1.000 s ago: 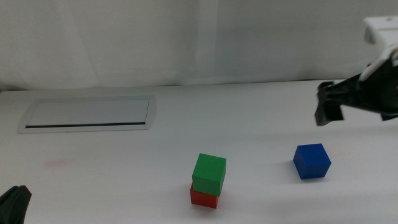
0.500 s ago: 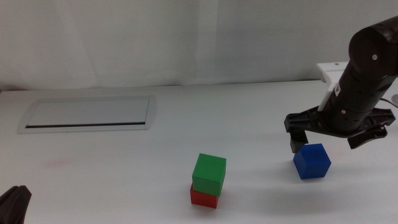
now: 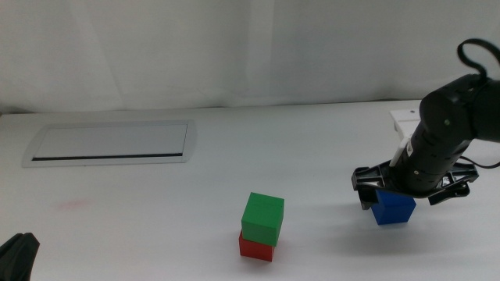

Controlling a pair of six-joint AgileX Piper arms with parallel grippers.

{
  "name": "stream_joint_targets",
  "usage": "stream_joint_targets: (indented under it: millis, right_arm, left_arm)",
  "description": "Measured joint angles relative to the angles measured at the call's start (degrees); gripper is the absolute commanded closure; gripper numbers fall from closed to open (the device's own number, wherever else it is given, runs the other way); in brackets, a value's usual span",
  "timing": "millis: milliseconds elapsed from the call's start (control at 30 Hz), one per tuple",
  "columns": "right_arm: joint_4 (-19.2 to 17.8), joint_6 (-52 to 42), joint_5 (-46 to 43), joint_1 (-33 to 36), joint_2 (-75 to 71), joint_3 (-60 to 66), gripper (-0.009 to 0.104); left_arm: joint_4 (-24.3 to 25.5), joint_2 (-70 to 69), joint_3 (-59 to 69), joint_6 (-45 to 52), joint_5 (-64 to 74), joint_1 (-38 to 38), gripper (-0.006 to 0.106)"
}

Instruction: Stack red cubes first, then green, then blue cubes in a specific spot.

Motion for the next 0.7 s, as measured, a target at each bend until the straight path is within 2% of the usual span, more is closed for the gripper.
stream_joint_targets:
  millis: [100,500,600,700]
  right_arm:
    - [-1.0,0.4,-0.9,0.0,1.4,0.0,-0.008]
    - [-1.1,0.7,-6.4,0.0,3.6,0.0,-0.006]
    - [-1.4,0.7,-6.7,0.0,3.7,0.0,0.005]
    - [-1.5,0.7,-6.8,0.0,3.7,0.0,0.031]
  left_arm:
    - [0.0,0.0,0.0,0.0,0.0,0.0,0.103]
    - [0.0,0.0,0.0,0.1,0.0,0.0,0.103]
    - [0.0,0.0,0.0,0.1,0.0,0.0,0.103]
    - [0.0,0.0,0.0,0.1,0.0,0.0,0.103]
